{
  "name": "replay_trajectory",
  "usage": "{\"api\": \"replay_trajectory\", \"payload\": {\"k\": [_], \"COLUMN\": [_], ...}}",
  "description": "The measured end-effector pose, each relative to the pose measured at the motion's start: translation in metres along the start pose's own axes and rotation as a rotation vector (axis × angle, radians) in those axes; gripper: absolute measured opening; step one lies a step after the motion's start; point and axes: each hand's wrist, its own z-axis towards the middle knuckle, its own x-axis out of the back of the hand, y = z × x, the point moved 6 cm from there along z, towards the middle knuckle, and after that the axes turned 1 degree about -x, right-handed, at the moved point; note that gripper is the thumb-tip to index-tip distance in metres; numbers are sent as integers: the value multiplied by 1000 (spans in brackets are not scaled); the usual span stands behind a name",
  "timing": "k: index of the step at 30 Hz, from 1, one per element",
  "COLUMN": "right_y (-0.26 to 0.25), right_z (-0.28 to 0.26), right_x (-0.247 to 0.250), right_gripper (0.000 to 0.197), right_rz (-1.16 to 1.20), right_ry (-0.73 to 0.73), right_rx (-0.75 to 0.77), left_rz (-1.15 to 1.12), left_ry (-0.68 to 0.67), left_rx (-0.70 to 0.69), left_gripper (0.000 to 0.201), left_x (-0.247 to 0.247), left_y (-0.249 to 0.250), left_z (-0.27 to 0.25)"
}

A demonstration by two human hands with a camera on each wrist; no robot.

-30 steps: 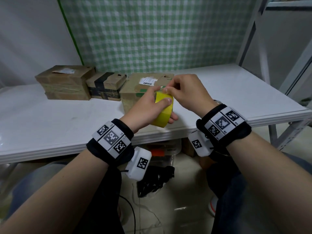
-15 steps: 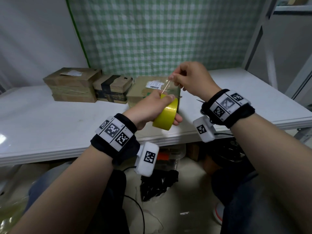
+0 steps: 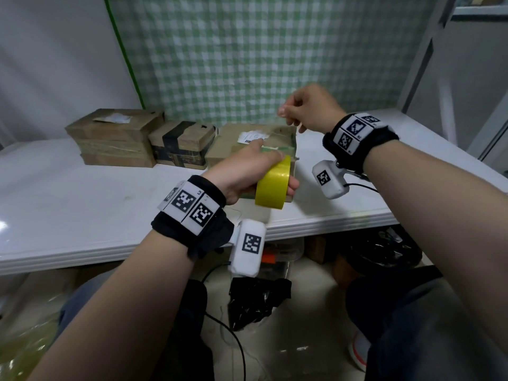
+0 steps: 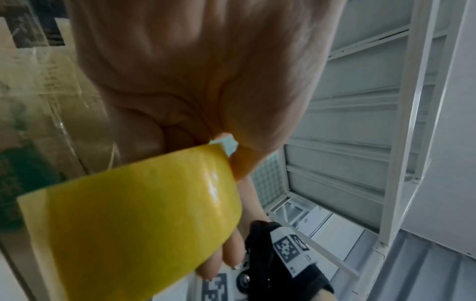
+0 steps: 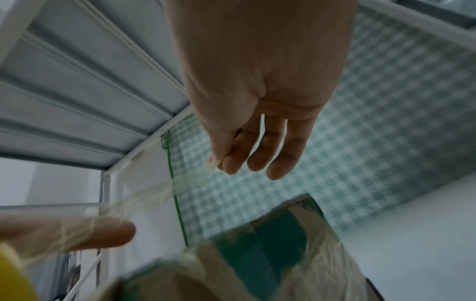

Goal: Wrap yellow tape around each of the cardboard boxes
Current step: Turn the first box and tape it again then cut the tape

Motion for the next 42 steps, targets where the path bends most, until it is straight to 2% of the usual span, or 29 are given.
{"api": "replay_trajectory", "payload": {"k": [2, 4, 6, 10, 16, 27, 33, 42], "right_y": [5, 15, 25, 34, 33, 47, 70, 74], "right_z": [4, 10, 17, 29, 48, 66, 68, 67], "right_x": [-7, -5, 6, 16, 7, -13, -13, -15], "right_gripper": [20, 20, 20, 23, 23, 24, 25, 20], "right_rz": [-11, -7, 8, -19, -84, -78, -42, -14], "right_ry": [-22, 29, 90, 58, 17, 8, 30, 7], "right_rx": [-4, -33, -80, -114, -112, -115, -173, -180], "left_rz": [41, 87, 103, 47, -54, -67, -36, -35], "left_ry": [-34, -88, -109, -73, -1, 47, 36, 18], "left_rx": [8, 31, 44, 32, 36, 43, 50, 56], "left_gripper": [69, 64, 68, 72, 55, 48, 53, 52], "left_x": [-1, -4, -6, -1, 2, 11, 7, -2], "left_y": [1, -2, -5, -3, 0, 0, -3, -4], "left_z": [-1, -2, -4, -1, 2, 12, 15, 21]}}
